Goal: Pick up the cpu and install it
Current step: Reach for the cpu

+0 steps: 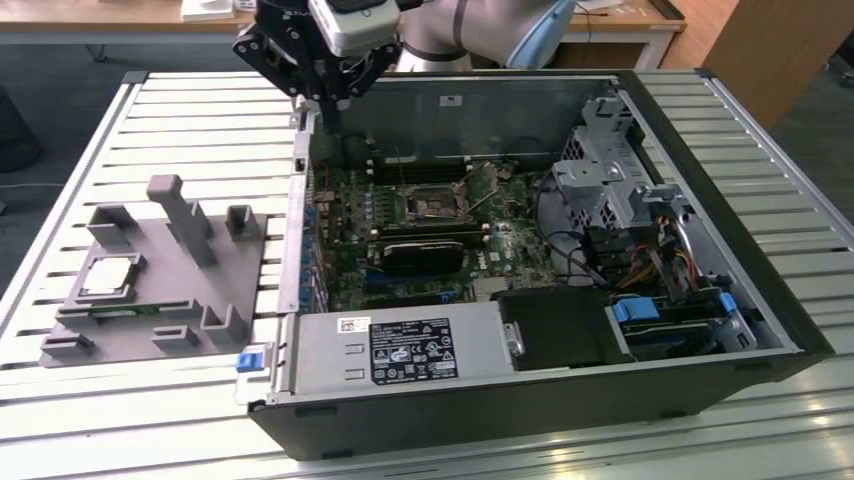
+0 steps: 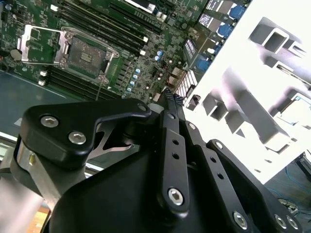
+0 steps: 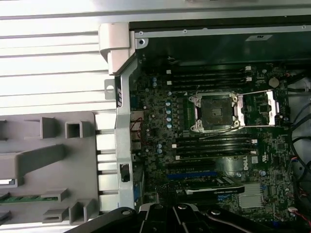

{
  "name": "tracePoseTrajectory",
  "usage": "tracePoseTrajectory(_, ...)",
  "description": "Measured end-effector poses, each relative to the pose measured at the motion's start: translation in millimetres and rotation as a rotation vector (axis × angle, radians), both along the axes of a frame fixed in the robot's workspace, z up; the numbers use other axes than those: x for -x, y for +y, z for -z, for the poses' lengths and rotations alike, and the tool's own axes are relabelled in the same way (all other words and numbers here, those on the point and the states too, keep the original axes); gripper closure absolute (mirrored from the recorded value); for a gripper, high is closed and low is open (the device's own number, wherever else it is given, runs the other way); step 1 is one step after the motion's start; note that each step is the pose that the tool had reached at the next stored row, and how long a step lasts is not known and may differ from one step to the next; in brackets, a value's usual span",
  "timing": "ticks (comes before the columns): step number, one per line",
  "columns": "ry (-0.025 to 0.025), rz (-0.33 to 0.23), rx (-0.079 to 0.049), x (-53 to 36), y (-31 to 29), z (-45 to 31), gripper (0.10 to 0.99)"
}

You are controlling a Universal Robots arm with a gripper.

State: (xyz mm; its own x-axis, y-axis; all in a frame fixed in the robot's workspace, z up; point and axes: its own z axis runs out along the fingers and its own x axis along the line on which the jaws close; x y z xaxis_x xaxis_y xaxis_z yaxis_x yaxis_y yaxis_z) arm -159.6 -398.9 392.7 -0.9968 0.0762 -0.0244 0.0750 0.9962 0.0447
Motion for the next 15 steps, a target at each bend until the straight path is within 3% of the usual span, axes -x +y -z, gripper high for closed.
tracePoseTrajectory(15,0.0,0.0,0.0,6.1,0.0,0.0,0.98)
